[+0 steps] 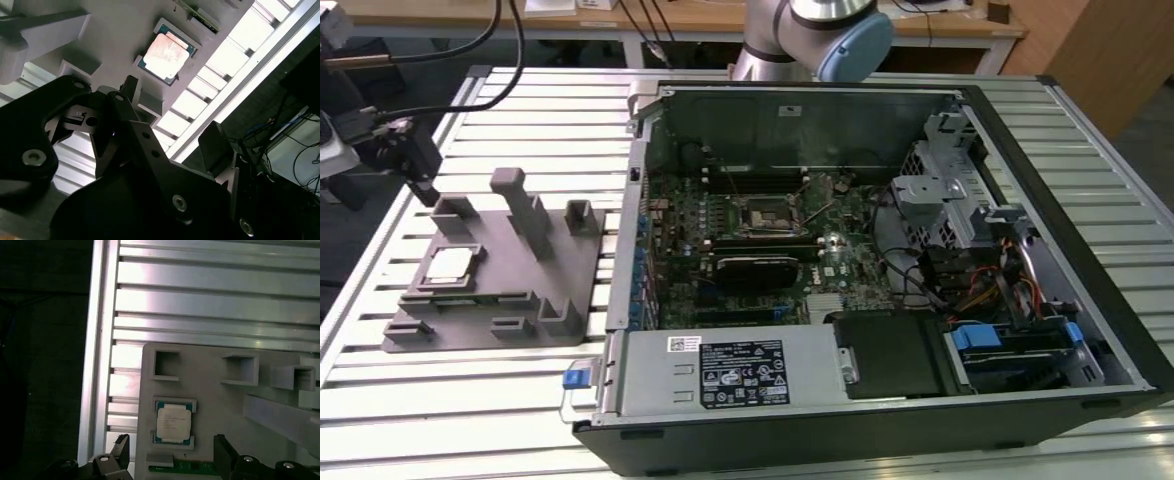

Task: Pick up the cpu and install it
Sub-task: 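Pick up the cpu and move it towards the insertion slot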

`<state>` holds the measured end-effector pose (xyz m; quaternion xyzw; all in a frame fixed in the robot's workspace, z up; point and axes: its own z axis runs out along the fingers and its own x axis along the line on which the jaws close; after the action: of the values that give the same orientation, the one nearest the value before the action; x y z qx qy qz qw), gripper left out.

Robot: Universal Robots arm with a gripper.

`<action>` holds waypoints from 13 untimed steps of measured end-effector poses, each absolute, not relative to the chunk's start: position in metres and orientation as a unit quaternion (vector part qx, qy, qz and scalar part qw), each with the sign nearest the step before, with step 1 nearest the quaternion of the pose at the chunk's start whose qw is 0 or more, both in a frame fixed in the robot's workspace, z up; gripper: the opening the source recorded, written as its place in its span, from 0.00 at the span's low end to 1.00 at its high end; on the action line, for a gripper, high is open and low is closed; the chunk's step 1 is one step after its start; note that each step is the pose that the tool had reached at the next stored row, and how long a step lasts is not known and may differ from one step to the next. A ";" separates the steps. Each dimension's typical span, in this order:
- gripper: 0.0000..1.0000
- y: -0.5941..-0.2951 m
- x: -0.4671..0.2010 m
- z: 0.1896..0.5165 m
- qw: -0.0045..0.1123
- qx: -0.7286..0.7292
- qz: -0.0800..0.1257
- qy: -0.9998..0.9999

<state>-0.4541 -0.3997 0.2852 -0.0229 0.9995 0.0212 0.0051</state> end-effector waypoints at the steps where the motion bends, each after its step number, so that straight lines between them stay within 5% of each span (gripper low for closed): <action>1: 0.76 -0.400 -0.454 0.283 0.005 -0.023 0.021 1.000; 13: 0.76 -0.401 -0.454 0.263 0.002 -0.020 0.021 1.000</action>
<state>-0.4536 -0.4010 0.2626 -0.0203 0.9996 0.0213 0.0019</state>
